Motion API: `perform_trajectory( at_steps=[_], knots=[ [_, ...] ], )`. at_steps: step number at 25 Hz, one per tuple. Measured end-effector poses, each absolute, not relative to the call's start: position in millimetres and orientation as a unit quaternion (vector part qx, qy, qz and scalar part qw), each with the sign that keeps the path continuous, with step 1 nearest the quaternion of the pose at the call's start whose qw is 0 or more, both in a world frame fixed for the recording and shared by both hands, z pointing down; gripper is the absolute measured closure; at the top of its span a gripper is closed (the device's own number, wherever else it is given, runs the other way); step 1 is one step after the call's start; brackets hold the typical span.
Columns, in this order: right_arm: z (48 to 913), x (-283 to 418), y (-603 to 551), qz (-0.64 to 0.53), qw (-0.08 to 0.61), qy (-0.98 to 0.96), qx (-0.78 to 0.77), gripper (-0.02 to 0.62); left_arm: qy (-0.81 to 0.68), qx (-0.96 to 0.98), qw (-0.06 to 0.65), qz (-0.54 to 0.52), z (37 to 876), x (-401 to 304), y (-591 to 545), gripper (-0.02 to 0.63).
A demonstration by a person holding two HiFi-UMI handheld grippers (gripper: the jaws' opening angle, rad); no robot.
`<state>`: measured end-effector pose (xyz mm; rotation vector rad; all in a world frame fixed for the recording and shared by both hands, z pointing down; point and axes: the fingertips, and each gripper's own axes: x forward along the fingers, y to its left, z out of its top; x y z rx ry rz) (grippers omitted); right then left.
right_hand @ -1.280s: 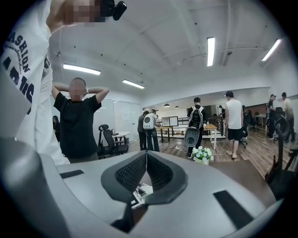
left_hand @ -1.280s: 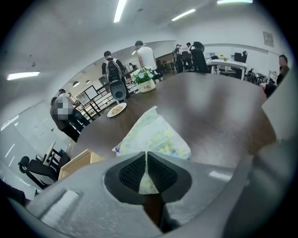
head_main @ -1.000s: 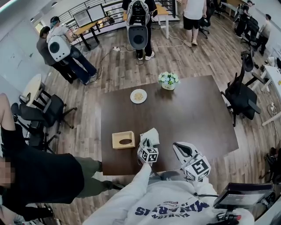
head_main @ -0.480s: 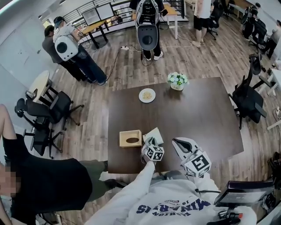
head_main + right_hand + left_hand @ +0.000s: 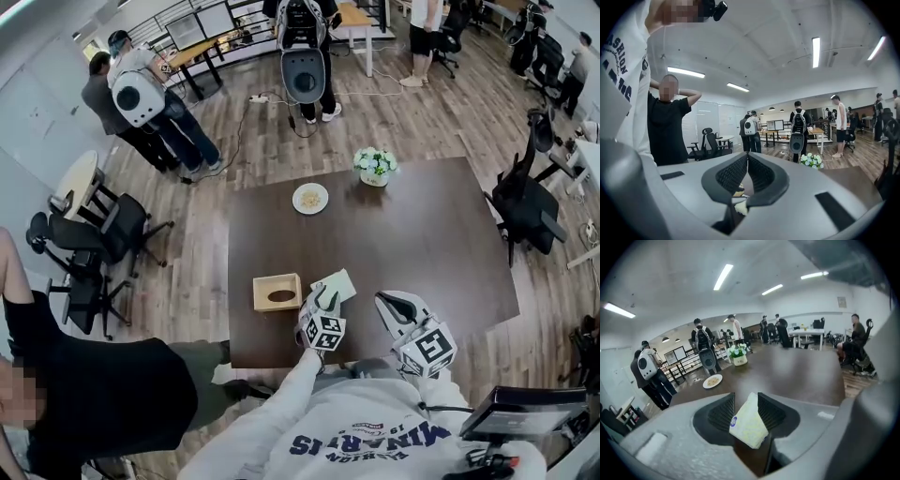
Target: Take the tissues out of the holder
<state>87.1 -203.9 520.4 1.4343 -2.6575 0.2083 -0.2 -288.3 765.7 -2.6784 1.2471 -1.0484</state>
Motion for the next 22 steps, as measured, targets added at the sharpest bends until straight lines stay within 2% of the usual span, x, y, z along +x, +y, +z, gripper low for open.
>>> perform_trajectory(
  at_steps=[8, 14, 15, 22],
  knots=[
    [512, 67, -218, 0.069, 0.039, -0.885, 0.458, 0.586, 0.33, -0.937, 0.006, -0.113, 569, -25, -236, 0.469],
    [505, 40, -223, 0.066, 0.031, -0.896, 0.438, 0.586, 0.332, -0.943, 0.02, -0.026, 500, -63, -210, 0.475],
    [504, 36, -223, 0.065, 0.029, -0.898, 0.434, 0.586, 0.332, -0.943, 0.024, -0.019, 494, -68, -205, 0.601],
    [500, 22, -224, 0.058, 0.025, -0.906, 0.419, 0.586, 0.358, -0.933, 0.026, -0.02, 486, -88, -199, 0.604]
  ],
)
